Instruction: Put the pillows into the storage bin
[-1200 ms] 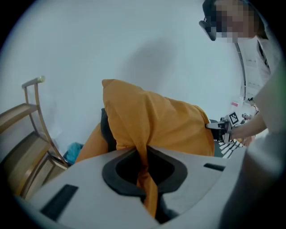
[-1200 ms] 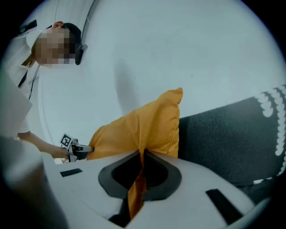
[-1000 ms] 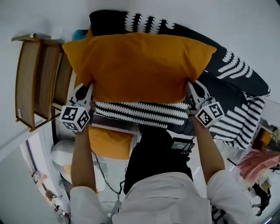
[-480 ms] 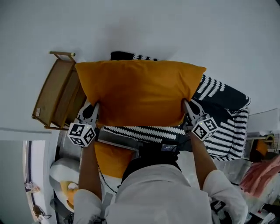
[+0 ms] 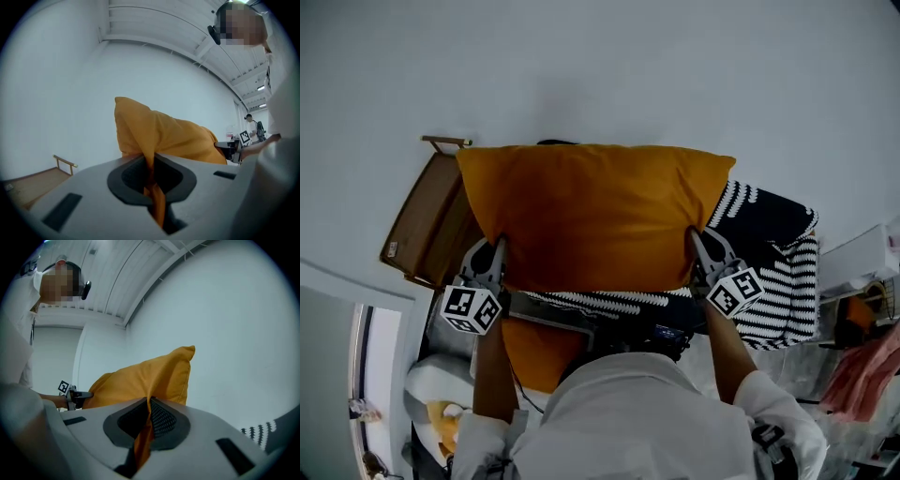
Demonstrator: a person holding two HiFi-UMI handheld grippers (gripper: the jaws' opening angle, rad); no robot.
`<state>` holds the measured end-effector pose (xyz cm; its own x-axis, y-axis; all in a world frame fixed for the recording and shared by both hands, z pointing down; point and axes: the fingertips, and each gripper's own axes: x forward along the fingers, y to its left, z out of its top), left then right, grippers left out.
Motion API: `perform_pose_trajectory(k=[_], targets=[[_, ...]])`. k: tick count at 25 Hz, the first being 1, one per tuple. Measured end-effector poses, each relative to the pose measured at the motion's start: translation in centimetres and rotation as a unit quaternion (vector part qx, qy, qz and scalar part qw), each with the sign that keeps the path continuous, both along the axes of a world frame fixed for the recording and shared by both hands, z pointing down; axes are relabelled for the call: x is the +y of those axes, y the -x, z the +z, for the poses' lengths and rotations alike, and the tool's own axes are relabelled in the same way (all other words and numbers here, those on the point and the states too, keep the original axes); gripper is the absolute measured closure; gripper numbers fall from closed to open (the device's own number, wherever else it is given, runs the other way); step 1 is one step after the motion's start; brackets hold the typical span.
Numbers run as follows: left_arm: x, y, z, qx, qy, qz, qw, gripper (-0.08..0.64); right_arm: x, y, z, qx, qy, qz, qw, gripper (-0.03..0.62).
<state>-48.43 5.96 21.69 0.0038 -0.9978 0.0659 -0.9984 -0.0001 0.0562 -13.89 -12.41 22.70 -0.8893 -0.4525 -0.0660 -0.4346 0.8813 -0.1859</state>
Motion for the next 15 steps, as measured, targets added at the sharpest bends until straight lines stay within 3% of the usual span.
perform_pose_trajectory(k=[6,15], targets=[[4.6,-4.5,-1.6,-0.006,-0.011,0.004,0.9999,0.532,4.4,-4.4,-1.1,-0.005,-0.011,-0.007,1.000,0.558],[13.9,-14.9,-1.4,-0.019,0.003,0.022,0.9996,0.532,14.2,-15.3,0.9,-0.032,-0.002,-0.009,0.999,0.558]])
